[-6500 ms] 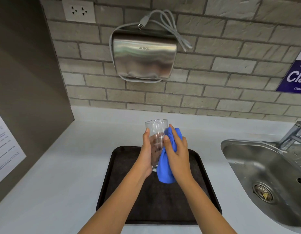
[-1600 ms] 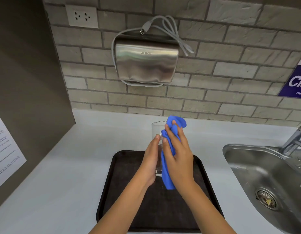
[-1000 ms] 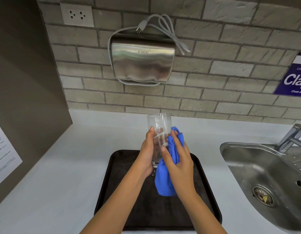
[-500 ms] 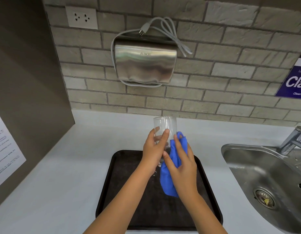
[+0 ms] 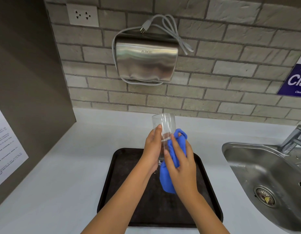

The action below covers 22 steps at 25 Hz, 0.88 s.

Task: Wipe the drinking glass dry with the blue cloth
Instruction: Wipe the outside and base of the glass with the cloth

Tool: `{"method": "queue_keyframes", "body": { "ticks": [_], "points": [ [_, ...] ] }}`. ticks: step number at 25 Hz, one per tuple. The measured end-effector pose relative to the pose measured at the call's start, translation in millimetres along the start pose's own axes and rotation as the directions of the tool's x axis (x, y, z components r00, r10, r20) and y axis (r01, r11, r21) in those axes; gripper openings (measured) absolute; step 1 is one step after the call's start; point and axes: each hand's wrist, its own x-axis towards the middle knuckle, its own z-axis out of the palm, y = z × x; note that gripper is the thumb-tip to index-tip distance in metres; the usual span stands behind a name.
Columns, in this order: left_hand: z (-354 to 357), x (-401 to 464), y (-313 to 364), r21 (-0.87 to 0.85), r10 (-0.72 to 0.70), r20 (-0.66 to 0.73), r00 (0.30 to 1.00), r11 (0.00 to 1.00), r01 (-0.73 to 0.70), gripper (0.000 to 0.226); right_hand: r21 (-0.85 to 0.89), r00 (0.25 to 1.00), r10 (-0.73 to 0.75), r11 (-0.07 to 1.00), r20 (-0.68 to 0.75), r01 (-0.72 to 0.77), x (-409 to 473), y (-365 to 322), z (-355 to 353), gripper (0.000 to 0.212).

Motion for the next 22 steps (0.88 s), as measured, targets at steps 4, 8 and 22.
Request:
{"method": "queue_keyframes", "body": {
  "ticks": [4, 8, 22],
  "points": [
    [0, -1, 2, -0.018, -0.015, 0.057, 0.998, 1.000, 0.016, 0.026, 0.163, 0.991, 0.134, 0.978, -0.016, -0.129, 1, 2, -7, 0.042],
    [6, -1, 13, -0.079, -0.031, 0.051, 0.998, 0.996, 0.035, 0.035, 0.417, 0.939, 0.325, 0.842, 0.115, -0.343, 8, 7, -13, 0.040],
    [-9, 9, -8, 0.211, 0.054, -0.061, 0.997, 0.977, -0.040, 0.071, 0.080, 0.990, 0.142, 0.987, -0.025, -0.139, -14, 2, 20, 0.048]
  ]
}}
